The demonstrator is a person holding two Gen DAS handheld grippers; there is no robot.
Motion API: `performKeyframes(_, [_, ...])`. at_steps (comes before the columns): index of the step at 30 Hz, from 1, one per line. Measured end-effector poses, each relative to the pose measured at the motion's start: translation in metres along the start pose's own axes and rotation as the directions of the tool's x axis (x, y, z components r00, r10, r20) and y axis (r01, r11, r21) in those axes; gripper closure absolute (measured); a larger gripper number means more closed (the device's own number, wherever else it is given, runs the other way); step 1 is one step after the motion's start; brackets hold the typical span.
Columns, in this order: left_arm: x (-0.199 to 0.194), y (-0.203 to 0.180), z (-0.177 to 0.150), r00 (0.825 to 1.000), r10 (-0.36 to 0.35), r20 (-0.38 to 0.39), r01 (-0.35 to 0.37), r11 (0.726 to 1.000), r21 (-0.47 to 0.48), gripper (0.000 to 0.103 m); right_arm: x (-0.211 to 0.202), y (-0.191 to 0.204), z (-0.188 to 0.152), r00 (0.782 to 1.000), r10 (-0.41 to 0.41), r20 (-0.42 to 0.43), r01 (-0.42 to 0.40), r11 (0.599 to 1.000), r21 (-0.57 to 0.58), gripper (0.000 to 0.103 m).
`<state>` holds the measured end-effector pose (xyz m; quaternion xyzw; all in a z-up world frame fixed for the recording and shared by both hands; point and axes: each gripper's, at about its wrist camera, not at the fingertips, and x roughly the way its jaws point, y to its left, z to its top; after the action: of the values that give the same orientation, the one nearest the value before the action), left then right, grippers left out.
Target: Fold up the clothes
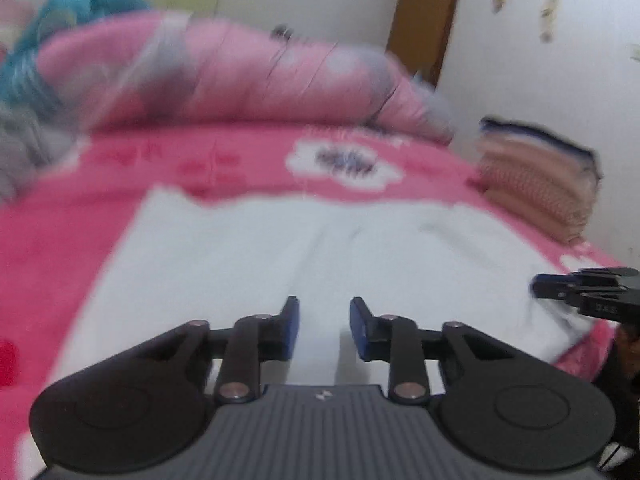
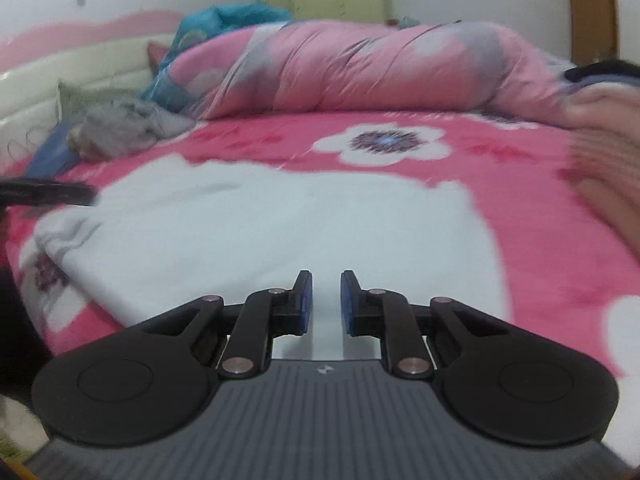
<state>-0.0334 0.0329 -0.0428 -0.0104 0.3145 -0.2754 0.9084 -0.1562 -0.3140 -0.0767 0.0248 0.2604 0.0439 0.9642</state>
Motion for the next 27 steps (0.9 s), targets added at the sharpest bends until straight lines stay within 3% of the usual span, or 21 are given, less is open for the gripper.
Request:
performKeyframes(2, [0.013,0.025,0.003,0.999,0.050,-0.022,-0.051,0.994,-0.095,0.097,-0.002,-0.020,-0.006,1.000,-0.028,0.010,0.027,0.997,0.076,0.091])
performKeyframes(3, [0.014,0.037,0.006,0.997,0.068,-0.023,-0.070,0.989,-0.132,0.099,-0.008,-0.035,-0.010,0.998,-0.060,0.007,0.059,0.992,0.113,0.091])
performKeyframes(6, [0.005,0.052,0.021,0.993,0.121,-0.002,-0.120,0.980,-0.161,0.099,-0.029,-0.067,-0.019,0.981,-0.193,-0.034,0.196,0.969,0.153,0.088])
performKeyframes(8, [-0.001,0.062,0.031,0.988,0.157,0.011,-0.152,0.972,-0.180,0.085,-0.040,-0.088,-0.017,0.967,-0.248,-0.056,0.254,0.948,0.193,0.089])
performKeyframes(9, [-0.003,0.063,0.037,0.988,0.155,0.021,-0.148,0.972,-0.182,0.079,-0.043,-0.089,-0.012,0.970,-0.242,-0.037,0.245,0.947,0.207,0.089])
performKeyframes(12, [0.005,0.039,0.049,0.998,0.051,0.023,-0.048,0.992,-0.116,0.077,-0.045,-0.079,0.008,0.983,-0.180,0.033,0.170,0.965,0.202,0.088])
performKeyframes(14, [0.025,0.017,0.051,0.999,-0.006,-0.037,0.005,0.999,-0.043,0.076,-0.030,-0.062,0.025,0.995,-0.086,0.053,0.077,0.986,0.148,0.088])
performKeyframes(17, [0.062,0.001,0.046,0.990,0.009,-0.139,-0.007,1.000,0.017,0.076,0.016,-0.038,0.040,0.998,0.064,-0.022,-0.062,0.995,0.084,0.090])
performKeyframes(20, [0.079,0.023,0.046,0.991,0.065,-0.117,-0.069,0.997,-0.024,0.096,0.046,-0.047,0.040,0.994,0.031,-0.109,-0.023,0.997,0.078,0.091])
performKeyframes(23, [0.082,0.059,0.058,0.988,0.123,-0.093,-0.136,0.980,-0.146,0.097,0.043,-0.084,0.037,0.994,-0.001,-0.108,0.020,0.984,0.175,0.102])
performKeyframes(26, [0.079,0.071,0.070,0.985,0.152,-0.077,-0.162,0.974,-0.157,0.097,0.034,-0.096,0.047,0.989,-0.099,-0.112,0.116,0.981,0.155,0.098])
performKeyframes(27, [0.076,0.068,0.074,0.984,0.170,-0.060,-0.177,0.974,-0.141,0.090,0.031,-0.099,0.051,0.985,-0.131,-0.113,0.147,0.979,0.144,0.095])
